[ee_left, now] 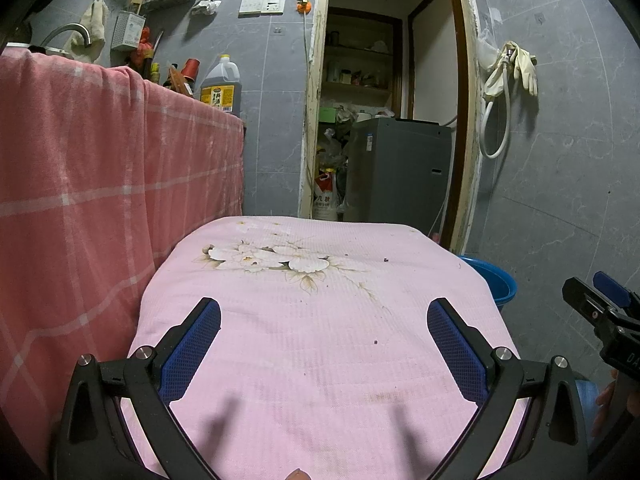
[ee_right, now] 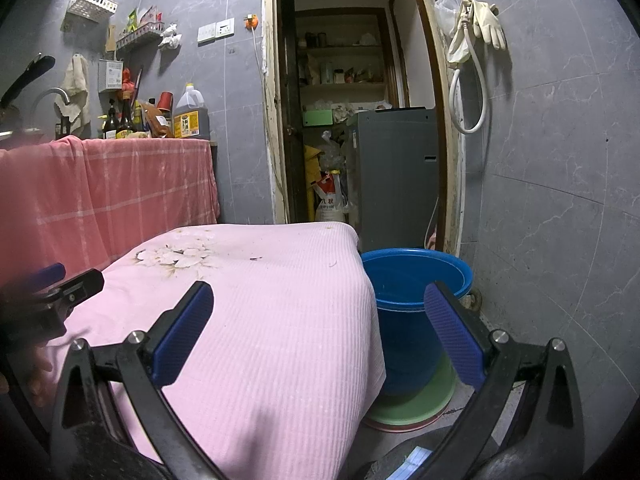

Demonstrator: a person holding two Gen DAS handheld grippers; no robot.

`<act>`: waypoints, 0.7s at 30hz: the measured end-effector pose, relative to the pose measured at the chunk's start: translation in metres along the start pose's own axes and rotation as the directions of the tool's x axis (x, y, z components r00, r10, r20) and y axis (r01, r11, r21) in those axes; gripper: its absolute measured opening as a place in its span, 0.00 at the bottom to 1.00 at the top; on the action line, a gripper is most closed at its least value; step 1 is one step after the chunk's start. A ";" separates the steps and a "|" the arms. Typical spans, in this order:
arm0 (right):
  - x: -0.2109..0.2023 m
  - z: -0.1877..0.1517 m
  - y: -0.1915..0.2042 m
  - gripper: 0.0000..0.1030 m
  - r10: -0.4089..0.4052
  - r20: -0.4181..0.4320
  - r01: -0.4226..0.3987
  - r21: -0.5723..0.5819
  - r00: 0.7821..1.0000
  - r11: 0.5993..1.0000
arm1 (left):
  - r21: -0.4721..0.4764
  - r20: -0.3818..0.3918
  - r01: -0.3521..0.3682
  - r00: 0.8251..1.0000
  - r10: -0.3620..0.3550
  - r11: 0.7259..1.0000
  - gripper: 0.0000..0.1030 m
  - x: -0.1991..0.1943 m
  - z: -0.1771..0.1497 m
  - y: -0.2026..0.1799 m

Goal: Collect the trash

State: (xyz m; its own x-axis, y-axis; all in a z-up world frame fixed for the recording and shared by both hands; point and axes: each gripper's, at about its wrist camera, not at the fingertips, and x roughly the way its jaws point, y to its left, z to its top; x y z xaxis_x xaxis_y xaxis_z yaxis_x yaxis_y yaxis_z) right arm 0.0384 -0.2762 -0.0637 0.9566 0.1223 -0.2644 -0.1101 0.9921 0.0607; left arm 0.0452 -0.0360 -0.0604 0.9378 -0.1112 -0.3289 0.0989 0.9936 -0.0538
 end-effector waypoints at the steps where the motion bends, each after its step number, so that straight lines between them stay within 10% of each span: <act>1: 0.000 0.000 0.000 1.00 0.000 0.000 0.000 0.000 1.000 1.000 | 0.000 -0.001 -0.001 1.000 0.001 1.000 0.98 0.000 0.000 0.000; 21: 0.000 -0.001 0.000 1.00 0.000 0.001 0.000 0.001 1.000 1.000 | -0.004 0.000 -0.004 1.000 0.004 1.000 0.98 -0.002 0.000 -0.003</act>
State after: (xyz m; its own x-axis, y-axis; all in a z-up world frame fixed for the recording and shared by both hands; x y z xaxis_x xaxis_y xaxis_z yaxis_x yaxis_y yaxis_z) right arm 0.0382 -0.2767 -0.0648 0.9568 0.1225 -0.2636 -0.1101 0.9920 0.0615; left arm 0.0430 -0.0384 -0.0598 0.9381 -0.1069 -0.3295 0.0937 0.9940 -0.0558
